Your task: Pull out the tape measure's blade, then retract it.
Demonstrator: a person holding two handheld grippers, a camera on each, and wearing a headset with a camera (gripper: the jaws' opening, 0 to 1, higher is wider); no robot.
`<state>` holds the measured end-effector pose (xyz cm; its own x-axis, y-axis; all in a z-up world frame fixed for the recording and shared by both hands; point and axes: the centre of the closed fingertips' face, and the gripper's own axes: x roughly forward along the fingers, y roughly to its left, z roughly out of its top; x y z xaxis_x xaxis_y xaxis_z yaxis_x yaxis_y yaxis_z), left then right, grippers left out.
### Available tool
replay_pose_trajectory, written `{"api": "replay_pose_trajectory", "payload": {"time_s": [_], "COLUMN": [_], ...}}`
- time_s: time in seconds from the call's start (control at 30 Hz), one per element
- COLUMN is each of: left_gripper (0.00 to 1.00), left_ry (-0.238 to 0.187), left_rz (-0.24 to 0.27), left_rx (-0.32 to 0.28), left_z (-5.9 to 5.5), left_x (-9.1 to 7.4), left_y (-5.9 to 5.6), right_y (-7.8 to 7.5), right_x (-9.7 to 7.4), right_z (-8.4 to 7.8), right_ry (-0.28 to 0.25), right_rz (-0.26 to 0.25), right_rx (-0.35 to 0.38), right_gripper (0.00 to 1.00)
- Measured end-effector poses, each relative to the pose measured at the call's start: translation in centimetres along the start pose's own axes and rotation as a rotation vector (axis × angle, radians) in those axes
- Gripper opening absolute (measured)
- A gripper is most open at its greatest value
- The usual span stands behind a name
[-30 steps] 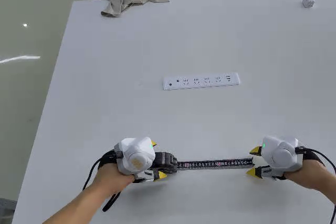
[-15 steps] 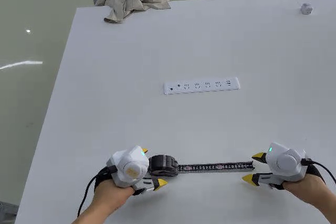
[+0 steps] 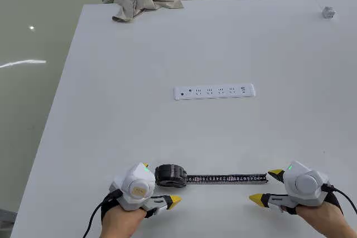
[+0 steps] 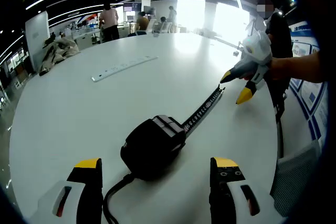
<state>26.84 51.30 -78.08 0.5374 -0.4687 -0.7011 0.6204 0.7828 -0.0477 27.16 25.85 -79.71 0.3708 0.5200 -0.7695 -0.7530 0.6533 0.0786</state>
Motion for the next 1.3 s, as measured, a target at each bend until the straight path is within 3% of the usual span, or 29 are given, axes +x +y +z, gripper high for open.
{"api": "replay_pose_trajectory", "payload": {"time_s": [0.3,0.47,0.53,0.6,0.73,0.87,1.1,1.3], "left_gripper": [0.89,0.92,0.92,0.92,0.97,0.99,1.00,1.00], "left_ry": [0.004,-0.002,-0.026,-0.018,-0.014,-0.031,-0.021,-0.032], "left_rz": [0.062,0.114,0.138,0.160,0.175,0.180,0.197,0.215], "left_rx": [-0.080,-0.099,-0.127,-0.135,-0.160,-0.223,-0.237,-0.258], "left_z": [-0.9,-1.2,-1.0,-1.4,-1.7,-1.9,-3.1,-3.4], "left_x": [-0.8,-1.7,-2.0,-2.1,-2.4,-2.9,-3.7,-4.8], "left_y": [-0.2,0.1,0.2,0.2,-0.2,-0.5,-1.1,-1.5], "right_y": [1.3,2.0,2.2,2.3,3.0,3.9,4.3,5.3], "right_x": [-0.7,-1.3,-1.4,-1.6,-1.8,-2.2,-3.0,-3.7], "right_z": [0.3,-0.2,-0.4,-0.7,-0.9,-1.0,-1.4,-1.3], "right_ry": [-0.033,-0.042,-0.047,-0.053,-0.055,-0.062,-0.067,-0.075], "right_rz": [-0.042,-0.064,-0.085,-0.104,-0.107,-0.113,-0.137,-0.140], "right_rx": [0.077,0.134,0.154,0.197,0.214,0.225,0.249,0.251], "right_gripper": [0.72,0.77,0.78,0.79,0.82,0.86,0.93,0.96]}}
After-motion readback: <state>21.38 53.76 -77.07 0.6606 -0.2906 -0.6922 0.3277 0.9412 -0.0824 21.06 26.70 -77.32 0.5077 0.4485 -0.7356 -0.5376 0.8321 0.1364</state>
